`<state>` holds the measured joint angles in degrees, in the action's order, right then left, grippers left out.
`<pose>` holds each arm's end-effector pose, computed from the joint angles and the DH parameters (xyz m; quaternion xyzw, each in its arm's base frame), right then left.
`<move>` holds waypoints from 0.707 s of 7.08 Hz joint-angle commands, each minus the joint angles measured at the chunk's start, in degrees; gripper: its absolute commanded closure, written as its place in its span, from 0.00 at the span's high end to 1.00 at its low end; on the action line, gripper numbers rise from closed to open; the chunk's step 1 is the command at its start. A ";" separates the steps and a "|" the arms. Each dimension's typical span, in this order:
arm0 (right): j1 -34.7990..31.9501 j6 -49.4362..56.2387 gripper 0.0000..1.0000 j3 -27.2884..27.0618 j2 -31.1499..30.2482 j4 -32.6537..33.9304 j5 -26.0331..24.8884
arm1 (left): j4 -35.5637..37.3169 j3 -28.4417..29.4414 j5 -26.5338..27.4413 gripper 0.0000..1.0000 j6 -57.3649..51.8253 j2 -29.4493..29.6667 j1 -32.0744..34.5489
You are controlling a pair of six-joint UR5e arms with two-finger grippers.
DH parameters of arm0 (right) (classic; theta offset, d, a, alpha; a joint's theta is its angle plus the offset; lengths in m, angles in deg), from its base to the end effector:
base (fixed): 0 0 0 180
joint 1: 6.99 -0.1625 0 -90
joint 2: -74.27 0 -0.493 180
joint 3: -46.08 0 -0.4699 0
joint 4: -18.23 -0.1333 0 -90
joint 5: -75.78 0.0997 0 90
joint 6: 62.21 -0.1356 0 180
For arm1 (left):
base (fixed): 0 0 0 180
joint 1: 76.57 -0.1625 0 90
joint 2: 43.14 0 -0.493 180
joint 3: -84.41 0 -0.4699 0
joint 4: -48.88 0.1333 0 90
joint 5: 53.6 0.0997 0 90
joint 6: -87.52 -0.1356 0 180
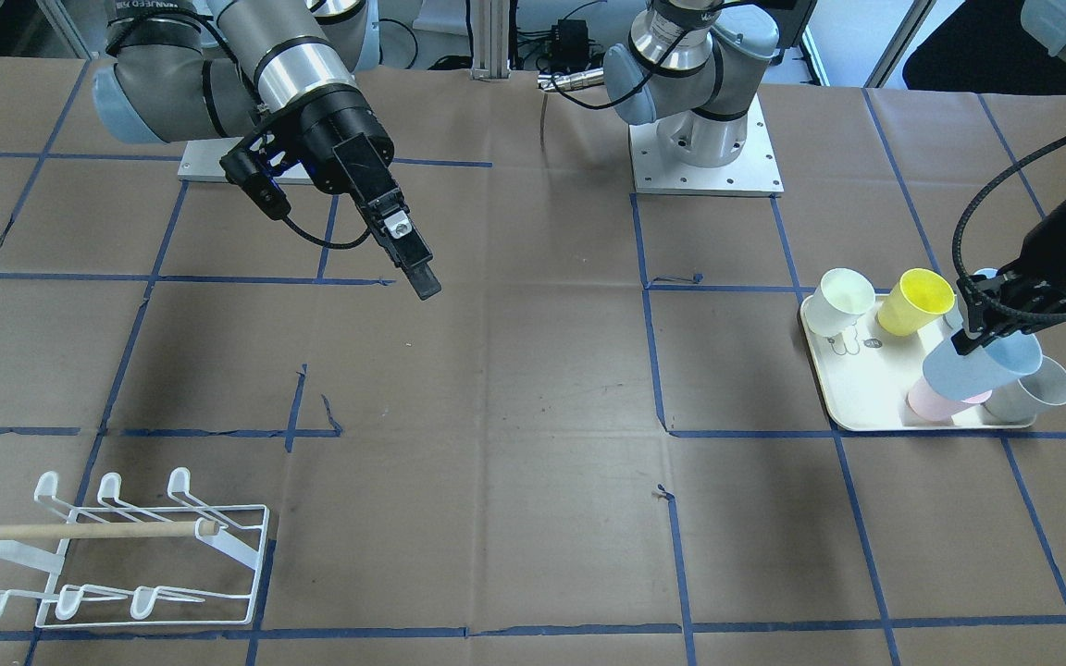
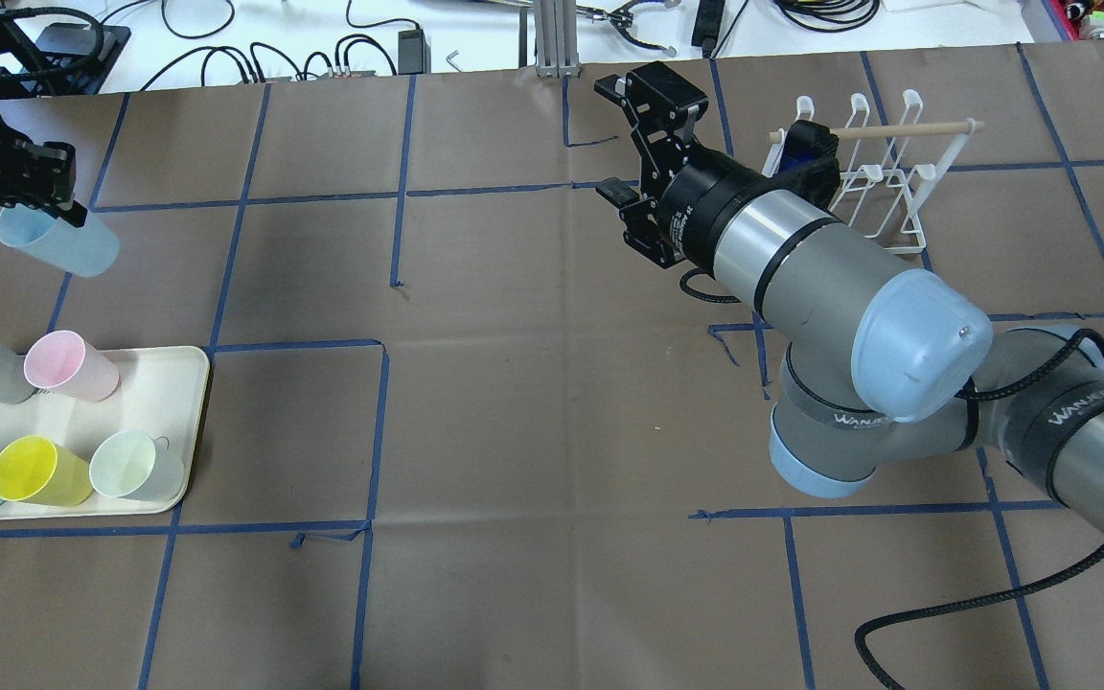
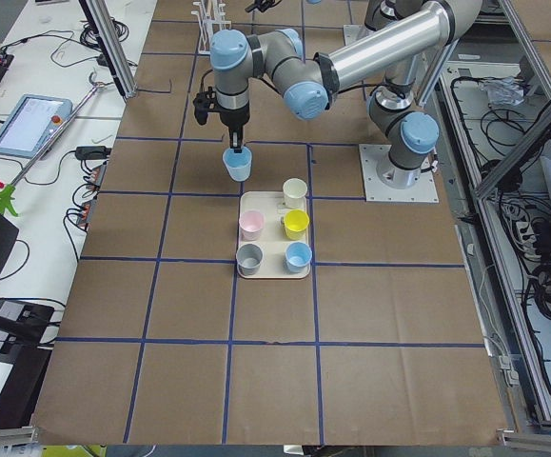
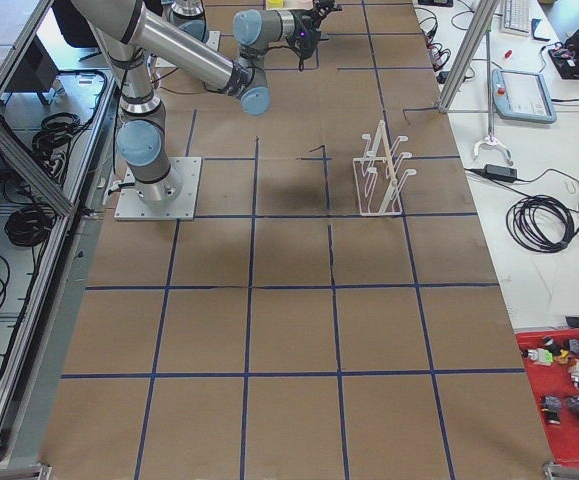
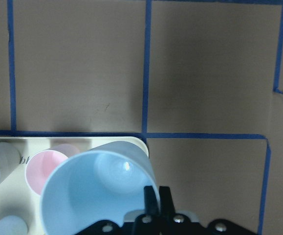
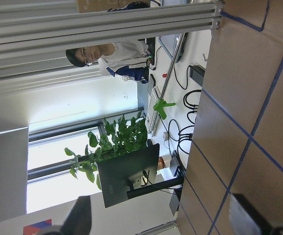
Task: Transfer IKEA cup to right arm and place on rack
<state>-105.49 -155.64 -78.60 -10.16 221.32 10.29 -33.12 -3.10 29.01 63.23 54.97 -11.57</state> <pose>0.2693 -0.5197 0.4084 0.4379 0.6652 -0.2327 0.5582 0.1349 -0.6459 0.4743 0.0048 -0.9977 0.0457 0.0499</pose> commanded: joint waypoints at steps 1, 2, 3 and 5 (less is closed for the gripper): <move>-0.03 0.70 1.00 0.23 0.22 -0.07 0.02 | 6.73 -0.99 -13.81 0.00 -0.06 -0.11 2.31; -0.03 0.79 1.00 0.23 0.40 -0.33 0.02 | 11.81 -2.39 -17.44 0.00 -0.06 -0.20 4.94; -0.03 0.79 1.00 0.23 0.31 -0.07 0.02 | 18.65 -4.93 -22.96 0.00 -0.23 -0.20 7.49; -0.03 0.79 1.00 0.23 0.40 -0.16 0.02 | 38.48 -12.91 -30.09 0.00 -0.67 -2.30 11.19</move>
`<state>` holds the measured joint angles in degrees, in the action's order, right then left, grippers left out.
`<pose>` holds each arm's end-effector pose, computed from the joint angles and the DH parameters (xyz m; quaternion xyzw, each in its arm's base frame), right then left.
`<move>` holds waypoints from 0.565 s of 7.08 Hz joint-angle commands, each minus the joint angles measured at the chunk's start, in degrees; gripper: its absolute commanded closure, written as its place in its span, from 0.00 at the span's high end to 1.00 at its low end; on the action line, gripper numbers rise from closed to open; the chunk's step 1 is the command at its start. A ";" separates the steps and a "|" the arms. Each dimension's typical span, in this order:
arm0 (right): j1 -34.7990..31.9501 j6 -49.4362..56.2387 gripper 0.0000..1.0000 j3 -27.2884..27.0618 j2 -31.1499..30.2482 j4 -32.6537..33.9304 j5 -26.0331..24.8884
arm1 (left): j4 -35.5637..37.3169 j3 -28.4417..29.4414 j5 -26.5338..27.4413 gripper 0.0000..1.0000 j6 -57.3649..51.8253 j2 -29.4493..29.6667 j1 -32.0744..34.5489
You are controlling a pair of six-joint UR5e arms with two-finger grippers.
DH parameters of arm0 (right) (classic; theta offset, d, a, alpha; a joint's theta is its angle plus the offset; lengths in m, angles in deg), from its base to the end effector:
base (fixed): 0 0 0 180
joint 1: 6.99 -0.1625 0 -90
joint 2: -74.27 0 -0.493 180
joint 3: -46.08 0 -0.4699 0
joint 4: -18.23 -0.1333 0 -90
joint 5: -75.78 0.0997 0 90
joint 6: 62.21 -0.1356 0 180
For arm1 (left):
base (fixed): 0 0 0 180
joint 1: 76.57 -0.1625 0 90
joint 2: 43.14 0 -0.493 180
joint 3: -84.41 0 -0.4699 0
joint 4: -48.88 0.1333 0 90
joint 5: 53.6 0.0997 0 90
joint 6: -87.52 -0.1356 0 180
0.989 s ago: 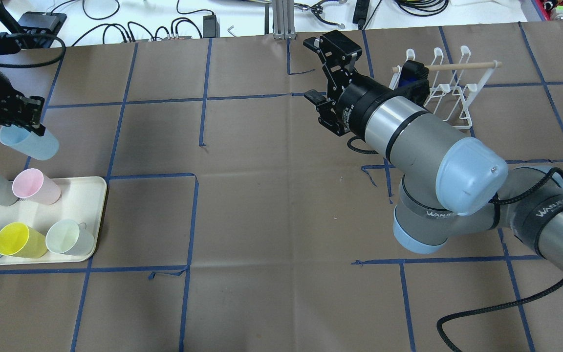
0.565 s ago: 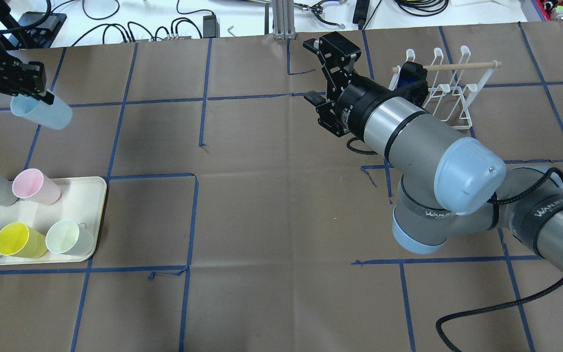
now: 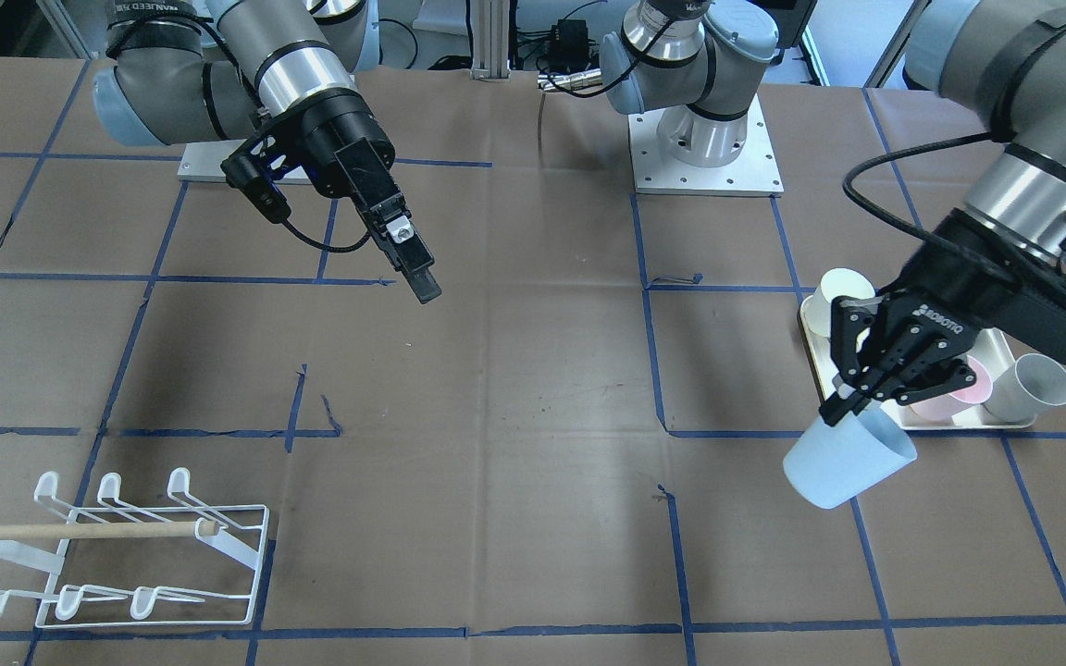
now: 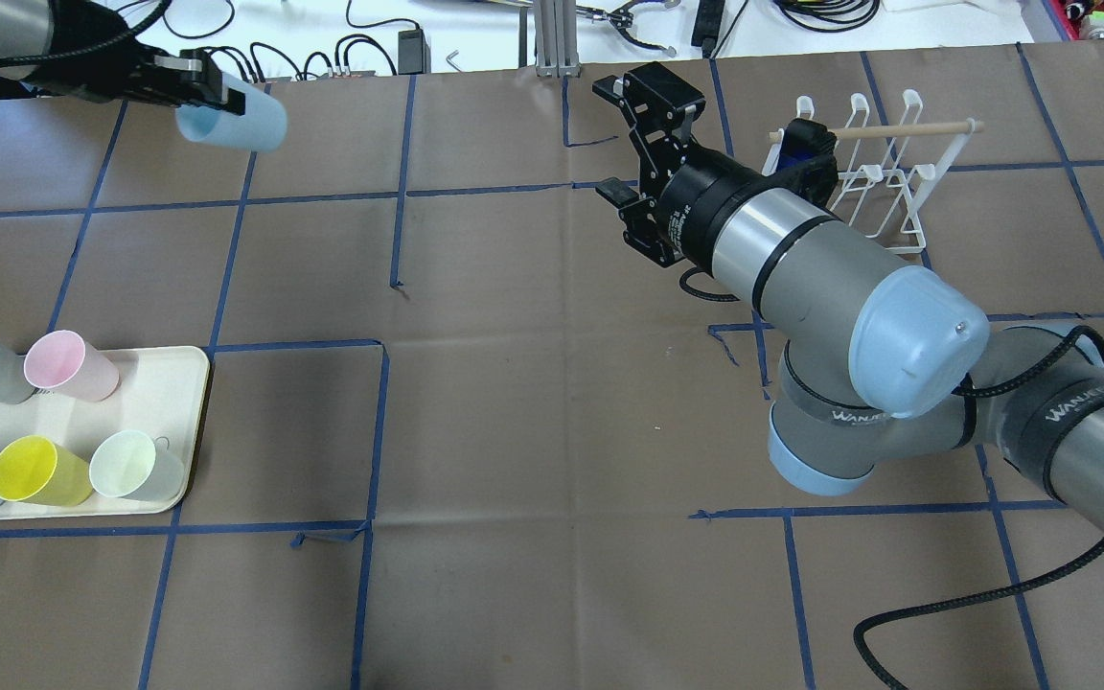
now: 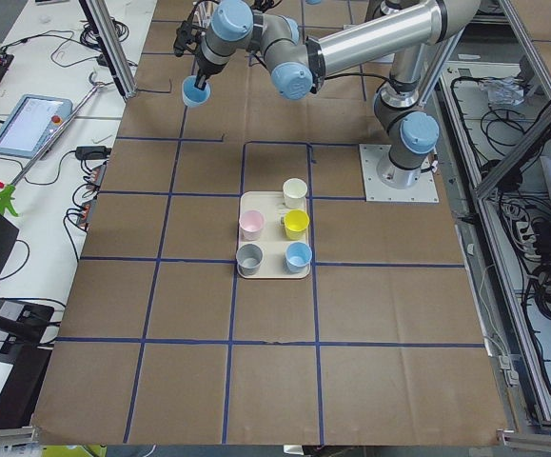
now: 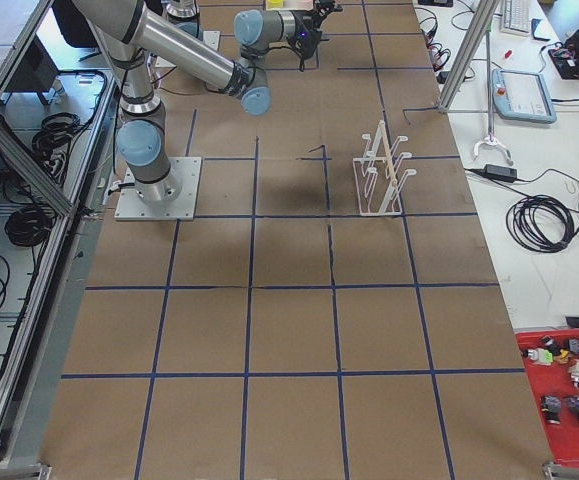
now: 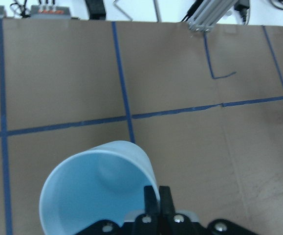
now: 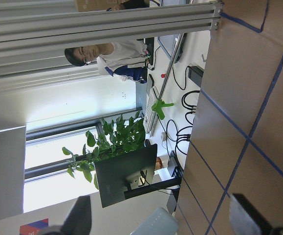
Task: Transfer IKEA cup to right arm and place on rack
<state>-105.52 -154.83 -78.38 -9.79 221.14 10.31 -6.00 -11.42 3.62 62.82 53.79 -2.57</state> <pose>0.2700 -0.5222 0.4063 0.4344 0.6693 -0.2347 0.5552 -0.0186 -0.6850 0.4806 -0.1259 -0.9343 0.2707 0.1949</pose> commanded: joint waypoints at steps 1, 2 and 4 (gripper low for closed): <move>0.00 -0.02 1.00 0.01 0.03 -0.15 0.00 | 19.04 -8.89 -8.57 0.00 -0.27 -2.26 3.42; 0.00 0.06 1.00 0.01 0.12 -0.32 0.00 | 26.16 -13.90 -13.14 0.00 -0.27 -3.40 3.61; 0.00 -0.28 1.00 0.01 0.99 -0.59 -0.17 | 45.56 -23.14 -20.72 0.00 -0.18 -1.41 3.70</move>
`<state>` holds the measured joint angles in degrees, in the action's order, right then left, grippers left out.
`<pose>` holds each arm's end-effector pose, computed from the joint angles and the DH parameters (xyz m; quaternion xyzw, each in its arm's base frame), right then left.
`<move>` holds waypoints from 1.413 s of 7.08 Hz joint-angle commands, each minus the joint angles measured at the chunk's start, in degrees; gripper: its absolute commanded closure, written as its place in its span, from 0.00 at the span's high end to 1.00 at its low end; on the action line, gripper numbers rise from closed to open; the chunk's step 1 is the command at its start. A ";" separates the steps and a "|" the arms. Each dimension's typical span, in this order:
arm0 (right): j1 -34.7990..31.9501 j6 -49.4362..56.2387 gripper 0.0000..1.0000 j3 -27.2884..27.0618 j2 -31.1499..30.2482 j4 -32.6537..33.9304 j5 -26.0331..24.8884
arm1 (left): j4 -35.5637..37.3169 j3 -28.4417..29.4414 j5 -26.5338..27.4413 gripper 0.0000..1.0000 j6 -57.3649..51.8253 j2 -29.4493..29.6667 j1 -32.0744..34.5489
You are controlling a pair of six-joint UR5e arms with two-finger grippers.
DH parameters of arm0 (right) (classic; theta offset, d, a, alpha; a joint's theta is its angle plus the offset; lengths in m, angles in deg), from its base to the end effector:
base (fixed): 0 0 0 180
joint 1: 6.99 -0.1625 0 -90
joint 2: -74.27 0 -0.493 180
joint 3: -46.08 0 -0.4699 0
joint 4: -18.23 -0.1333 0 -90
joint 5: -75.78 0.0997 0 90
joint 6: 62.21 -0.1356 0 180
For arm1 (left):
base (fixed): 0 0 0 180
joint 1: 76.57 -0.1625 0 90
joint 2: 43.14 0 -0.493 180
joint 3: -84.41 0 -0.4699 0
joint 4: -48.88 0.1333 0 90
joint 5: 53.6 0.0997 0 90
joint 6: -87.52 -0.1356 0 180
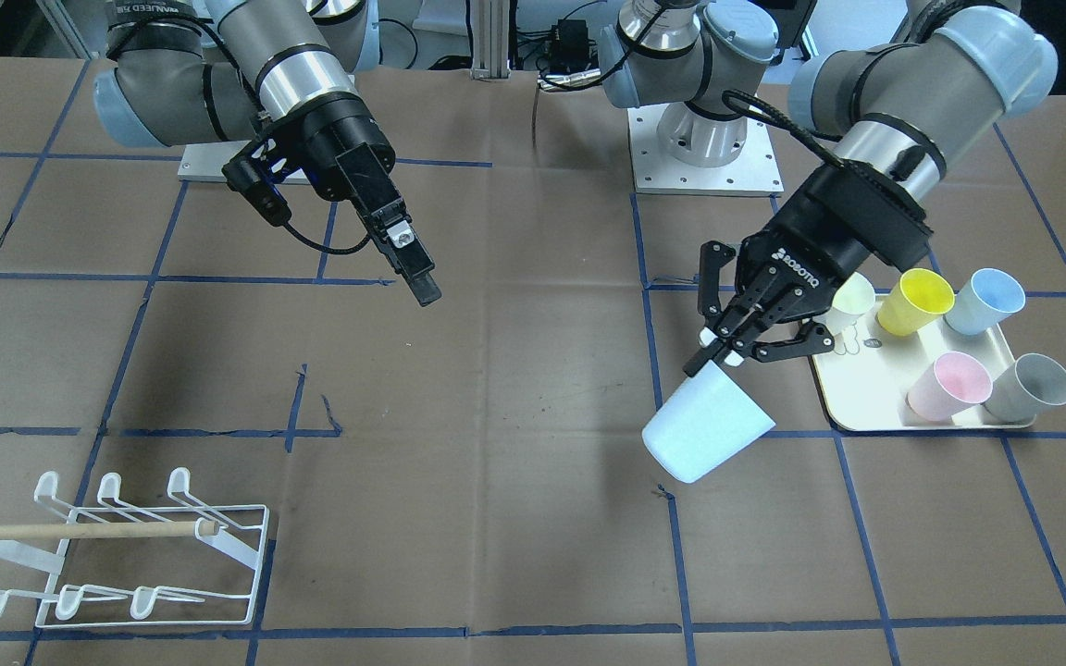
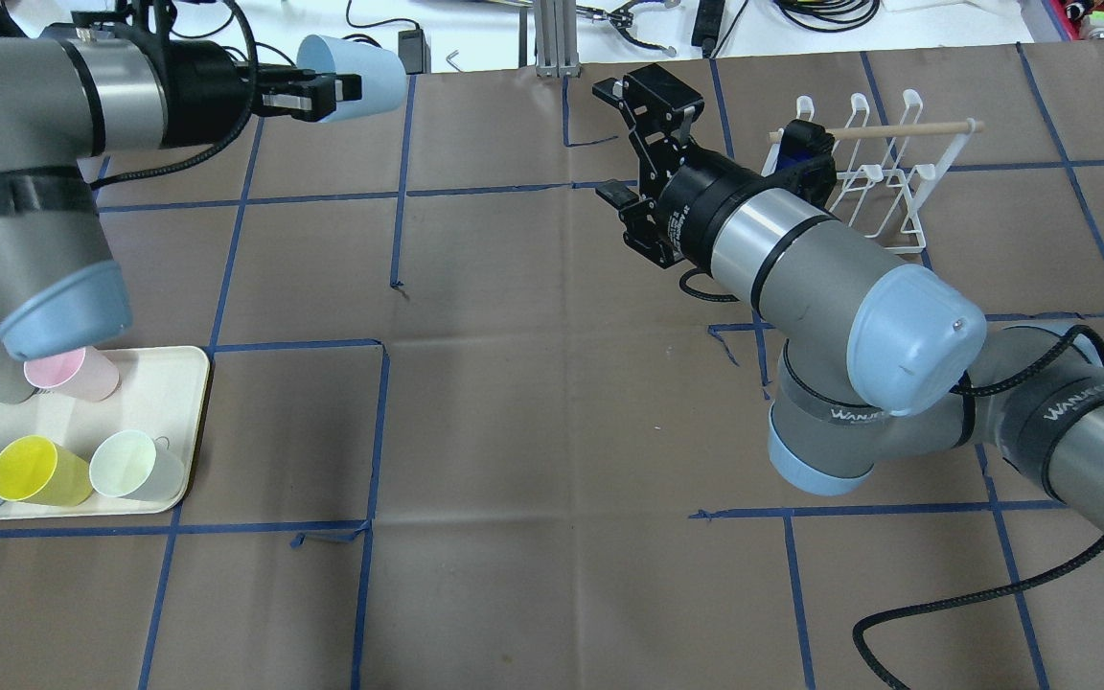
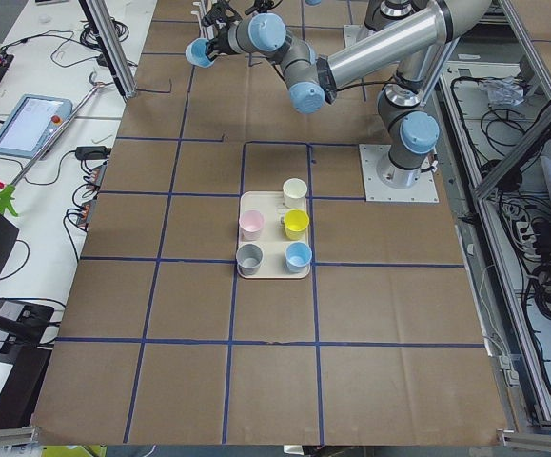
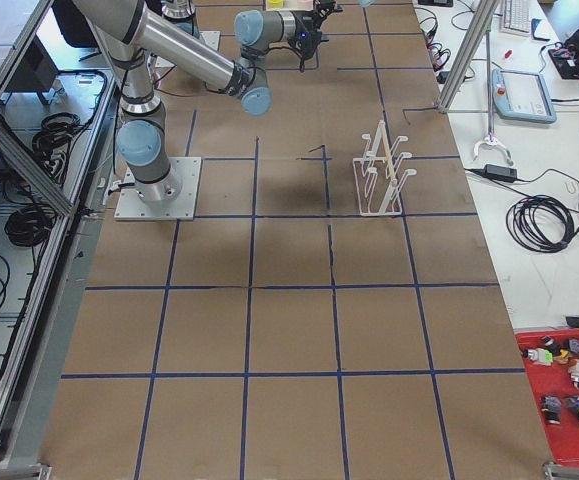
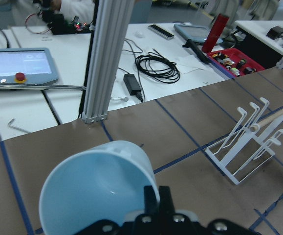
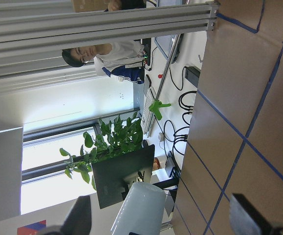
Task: Transfer IKEA cup to right arm and place on rack
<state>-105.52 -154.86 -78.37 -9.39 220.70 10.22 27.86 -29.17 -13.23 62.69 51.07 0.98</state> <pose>0.2702 -0.5245 0.4013 0.4387 0.6713 -0.2307 0.5511 -0.1050 -0.6220 0.4347 -0.2384 -0.8288 0.4281 0.2702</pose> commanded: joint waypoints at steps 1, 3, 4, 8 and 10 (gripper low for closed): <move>0.00 -0.87 1.00 0.00 0.51 -2.58 -0.09 | 19.02 -7.16 -5.28 0.00 -0.13 3.16 1.45; 0.00 -0.96 1.00 0.00 0.42 -3.13 -0.01 | 34.23 -7.97 -7.49 0.00 0.39 12.00 4.44; 0.00 -1.05 1.00 0.17 0.33 -5.57 0.08 | 46.22 -8.49 -7.49 0.00 6.31 15.88 6.46; -1.14 -3.25 0.99 1.49 0.51 -9.00 -0.10 | 58.91 -9.03 -8.01 0.03 17.44 18.38 8.23; -1.23 -2.81 0.99 3.76 1.73 -10.51 -0.27 | 58.91 -10.08 -8.72 0.04 17.88 17.68 8.24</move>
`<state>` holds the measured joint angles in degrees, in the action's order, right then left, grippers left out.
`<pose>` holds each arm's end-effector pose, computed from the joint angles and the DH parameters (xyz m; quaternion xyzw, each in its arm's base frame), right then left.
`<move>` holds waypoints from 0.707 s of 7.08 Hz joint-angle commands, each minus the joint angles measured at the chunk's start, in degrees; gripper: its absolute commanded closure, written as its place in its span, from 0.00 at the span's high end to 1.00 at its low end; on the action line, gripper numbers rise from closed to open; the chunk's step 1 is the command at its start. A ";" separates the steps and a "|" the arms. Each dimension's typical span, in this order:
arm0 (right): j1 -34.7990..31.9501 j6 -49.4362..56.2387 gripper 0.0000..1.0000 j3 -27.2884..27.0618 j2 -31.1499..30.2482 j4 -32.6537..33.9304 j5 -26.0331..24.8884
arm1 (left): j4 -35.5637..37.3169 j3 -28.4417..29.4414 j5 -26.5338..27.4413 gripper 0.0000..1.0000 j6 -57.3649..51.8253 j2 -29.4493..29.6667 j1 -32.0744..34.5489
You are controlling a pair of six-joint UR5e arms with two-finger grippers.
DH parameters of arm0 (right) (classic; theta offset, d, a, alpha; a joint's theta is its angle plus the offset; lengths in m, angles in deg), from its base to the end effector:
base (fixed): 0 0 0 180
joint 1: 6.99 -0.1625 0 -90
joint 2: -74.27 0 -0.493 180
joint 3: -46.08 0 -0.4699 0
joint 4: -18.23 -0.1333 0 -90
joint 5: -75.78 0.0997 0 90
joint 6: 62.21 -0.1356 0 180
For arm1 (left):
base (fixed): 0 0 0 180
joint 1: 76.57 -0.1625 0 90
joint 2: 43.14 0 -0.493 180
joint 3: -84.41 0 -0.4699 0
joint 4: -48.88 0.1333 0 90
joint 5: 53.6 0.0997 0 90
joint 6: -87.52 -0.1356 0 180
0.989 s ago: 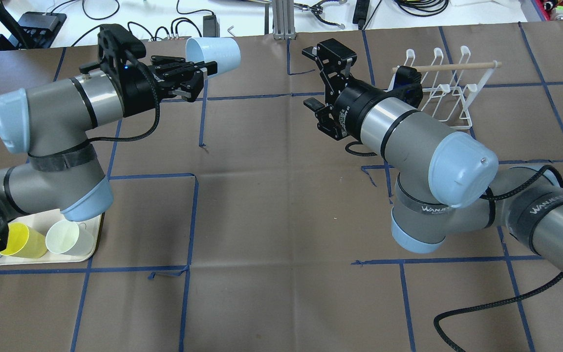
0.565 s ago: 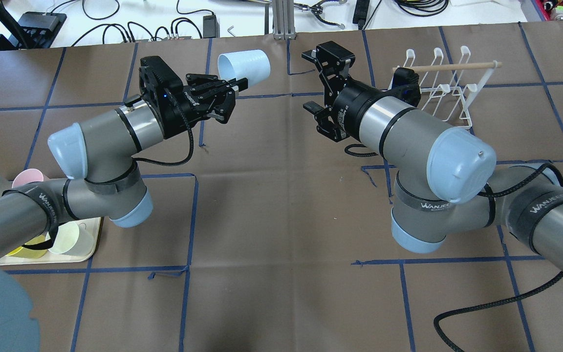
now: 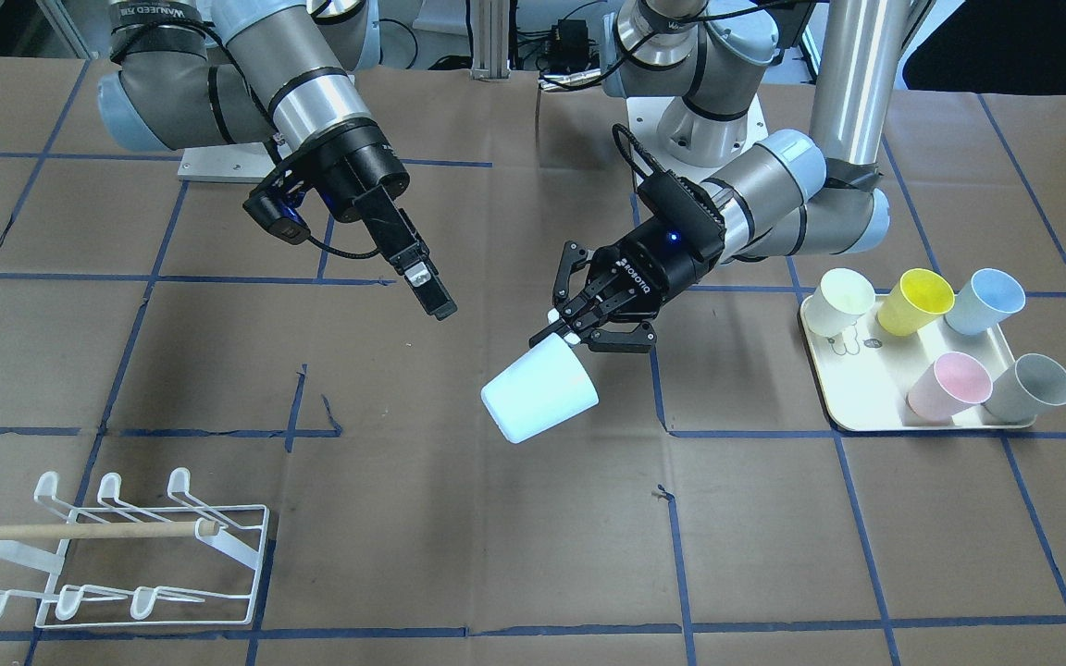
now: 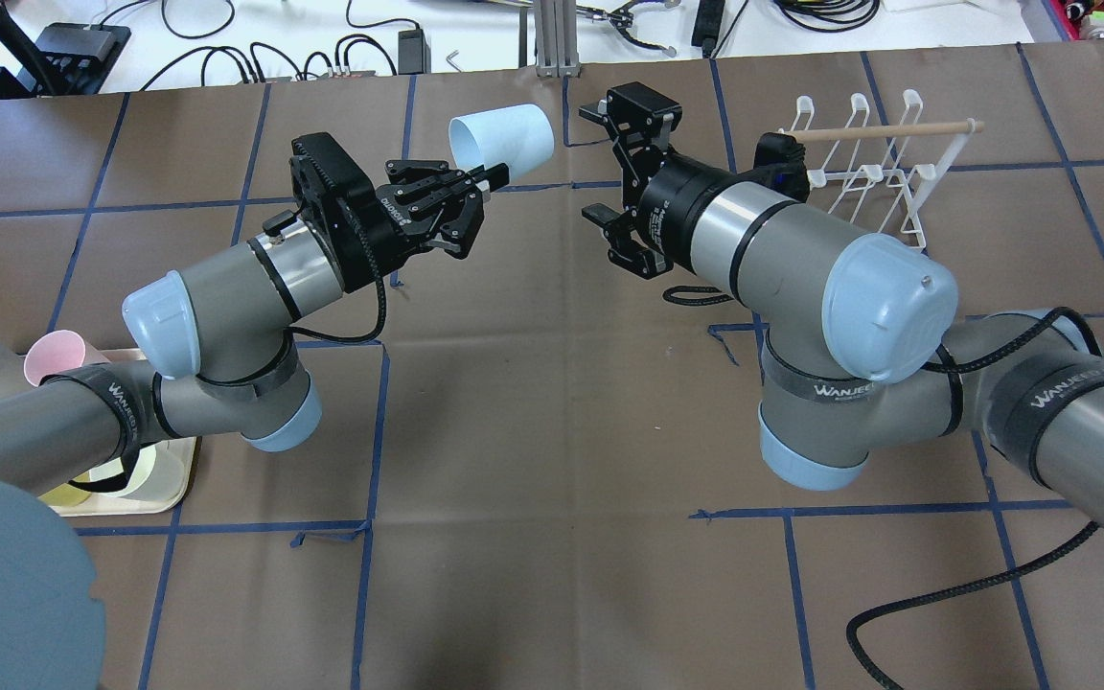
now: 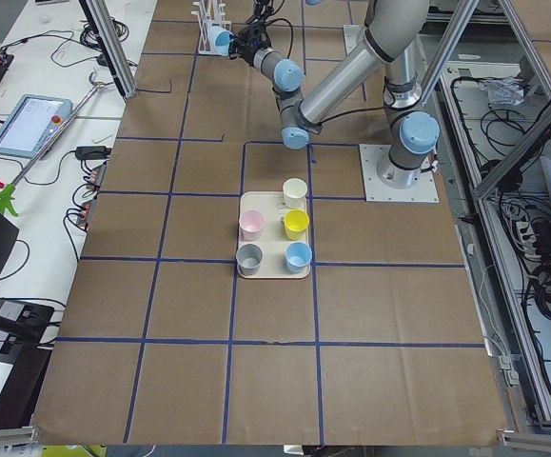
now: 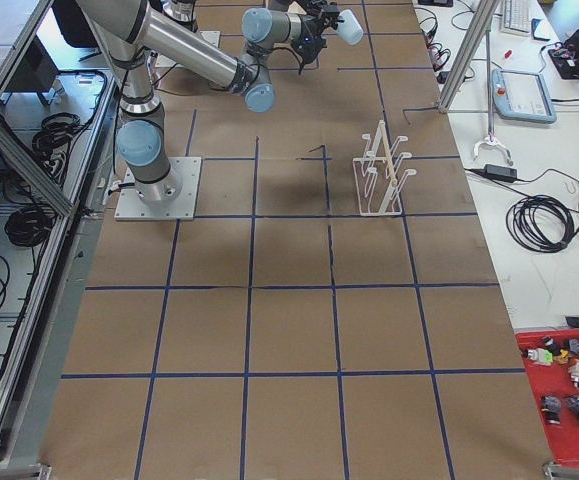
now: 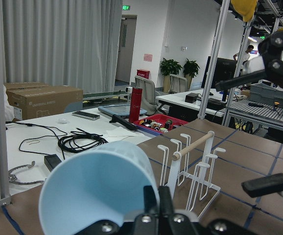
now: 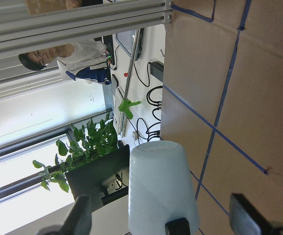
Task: Transfer IKEA cup to right arm and place on rack
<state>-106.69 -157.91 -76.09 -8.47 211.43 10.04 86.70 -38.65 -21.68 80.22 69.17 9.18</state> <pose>0.2841 -0.5401 0.3879 0.4850 0.6828 -0.1710 0.5189 -0.2068 -0.5695 0.3054 -0.3055 -0.6974 0.5534 0.3376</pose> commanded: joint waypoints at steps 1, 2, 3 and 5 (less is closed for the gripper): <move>-0.23 0.33 0.99 3.58 2.48 -1.25 -0.09 | 0.06 -0.78 -0.28 0.04 1.22 -0.78 0.12; -1.01 0.42 0.99 5.00 4.41 -1.25 -0.26 | -0.03 -1.21 -0.28 0.04 1.49 -1.13 0.12; -1.63 0.51 0.99 5.79 6.08 -1.16 -0.52 | -0.03 -2.00 -0.28 0.04 1.49 -1.74 0.12; -2.42 0.60 0.99 5.98 7.24 -1.16 -0.70 | -0.03 -2.27 -0.28 0.04 1.49 -1.92 0.12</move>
<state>-108.62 -157.36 -70.33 -2.09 210.26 9.43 86.68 -40.74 -21.95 81.69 67.39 9.30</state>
